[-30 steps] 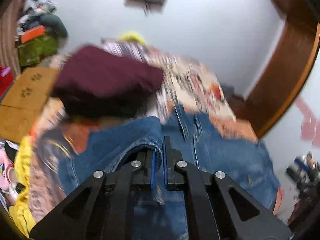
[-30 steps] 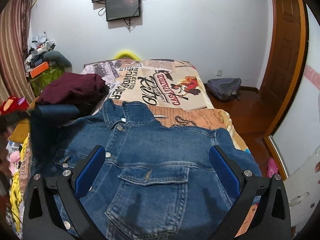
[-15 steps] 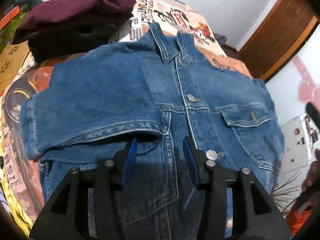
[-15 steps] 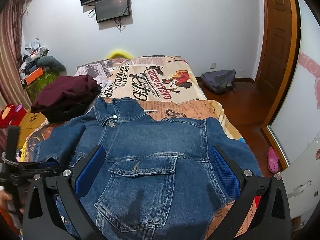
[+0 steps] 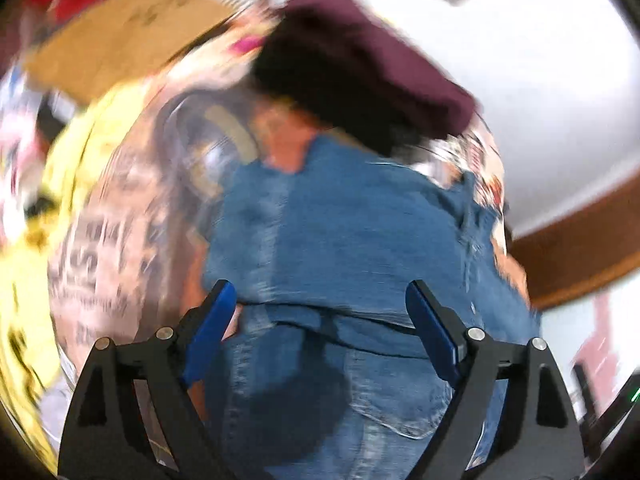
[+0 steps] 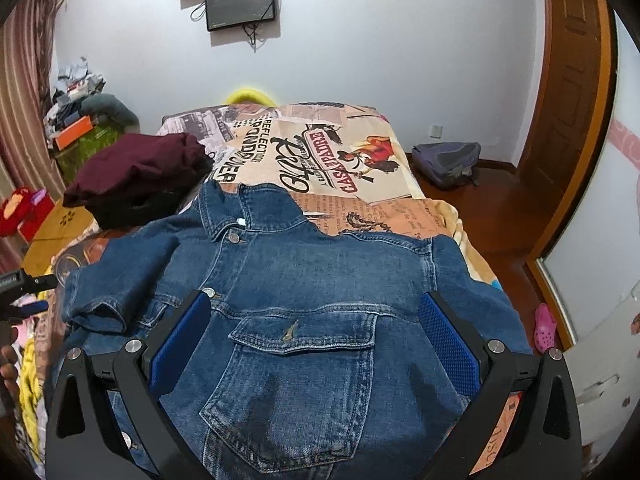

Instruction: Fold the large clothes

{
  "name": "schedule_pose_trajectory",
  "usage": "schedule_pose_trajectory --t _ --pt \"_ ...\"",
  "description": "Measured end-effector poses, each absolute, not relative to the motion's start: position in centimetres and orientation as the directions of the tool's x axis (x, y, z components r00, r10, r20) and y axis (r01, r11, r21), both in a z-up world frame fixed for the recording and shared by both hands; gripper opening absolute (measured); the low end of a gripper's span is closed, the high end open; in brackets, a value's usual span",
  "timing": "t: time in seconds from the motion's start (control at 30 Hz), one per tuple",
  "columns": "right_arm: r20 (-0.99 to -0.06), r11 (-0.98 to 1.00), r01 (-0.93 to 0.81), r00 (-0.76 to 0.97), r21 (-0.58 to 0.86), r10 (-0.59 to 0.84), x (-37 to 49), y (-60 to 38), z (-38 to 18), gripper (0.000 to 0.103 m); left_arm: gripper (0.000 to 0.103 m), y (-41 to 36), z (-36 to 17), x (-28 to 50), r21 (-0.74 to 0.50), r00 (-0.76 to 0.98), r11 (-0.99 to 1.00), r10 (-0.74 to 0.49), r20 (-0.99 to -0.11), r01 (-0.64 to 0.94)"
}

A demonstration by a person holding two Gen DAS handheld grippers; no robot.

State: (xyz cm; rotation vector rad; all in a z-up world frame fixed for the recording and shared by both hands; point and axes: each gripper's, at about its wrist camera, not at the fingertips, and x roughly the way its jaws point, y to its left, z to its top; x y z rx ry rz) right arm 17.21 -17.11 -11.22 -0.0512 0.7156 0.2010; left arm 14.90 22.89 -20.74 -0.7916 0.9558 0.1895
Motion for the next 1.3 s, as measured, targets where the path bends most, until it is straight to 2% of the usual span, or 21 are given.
schedule_pose_trajectory --t 0.1,0.23,0.4,0.43,0.5,0.57,0.6,0.63,0.67,0.8,0.93,1.13,1.3 --pt "-0.665 0.979 -0.204 0.729 0.013 0.16 17.4 -16.7 -11.4 0.103 0.087 25.2 -23.6 14.0 -0.589 0.572 0.605 -0.254 -0.78 -0.535" --pt "-0.674 0.979 -0.202 0.718 0.033 0.171 17.7 -16.6 -11.7 0.103 0.086 26.0 -26.0 14.1 -0.668 0.579 0.514 -0.351 -0.736 -0.538" --pt "-0.682 0.979 -0.203 0.713 0.02 0.162 17.8 -16.4 -12.0 0.103 0.083 26.3 -27.5 15.5 -0.712 0.603 0.467 -0.388 -0.697 -0.524" --pt "-0.682 0.979 -0.204 0.713 0.017 0.16 17.7 -16.4 -12.0 0.103 0.079 26.3 -27.5 15.7 -0.717 0.604 0.467 -0.393 -0.693 -0.518" --pt "-0.68 0.979 -0.205 0.716 0.016 0.161 17.7 -16.5 -12.0 0.103 0.061 26.4 -27.5 16.3 -0.696 0.594 0.481 -0.373 -0.713 -0.533" --pt "-0.685 0.977 -0.211 0.709 0.024 0.169 17.9 -16.7 -12.2 0.103 0.034 26.8 -27.1 16.8 -0.646 0.57 0.519 -0.324 -0.755 -0.56" --pt "-0.689 0.977 -0.209 0.704 0.031 0.173 18.1 -16.9 -12.4 0.103 0.029 26.6 -26.7 16.8 -0.612 0.559 0.549 -0.287 -0.778 -0.569" --pt "-0.691 0.978 -0.206 0.701 0.037 0.174 18.2 -17.1 -12.5 0.103 0.02 26.3 -25.9 16.9 -0.574 0.553 0.586 -0.242 -0.798 -0.572" --pt "-0.693 0.978 -0.202 0.699 0.044 0.175 18.4 -17.4 -12.6 0.103 0.018 26.0 -24.9 16.9 -0.543 0.554 0.621 -0.201 -0.808 -0.566" --pt "-0.694 0.981 -0.188 0.699 0.055 0.173 18.5 -18.3 -12.7 0.103 0.014 24.1 -20.0 17.6 -0.467 0.602 0.727 -0.093 -0.793 -0.503" --pt "-0.682 0.983 -0.173 0.712 0.055 0.163 18.5 -19.5 -12.5 0.103 0.012 21.8 -14.3 19.3 -0.464 0.676 0.791 -0.089 -0.731 -0.398" --pt "-0.668 0.99 -0.132 0.733 0.052 0.133 18.2 -21.9 -12.3 0.103 0.011 13.7 -5.2 23.7 -0.458 0.775 0.878 -0.188 -0.603 -0.143" --pt "-0.67 0.995 -0.078 0.736 0.054 0.094 18.1 -24.2 -12.5 0.103 0.009 5.4 -1.9 27.4 -0.423 0.756 0.905 -0.309 -0.577 0.046"
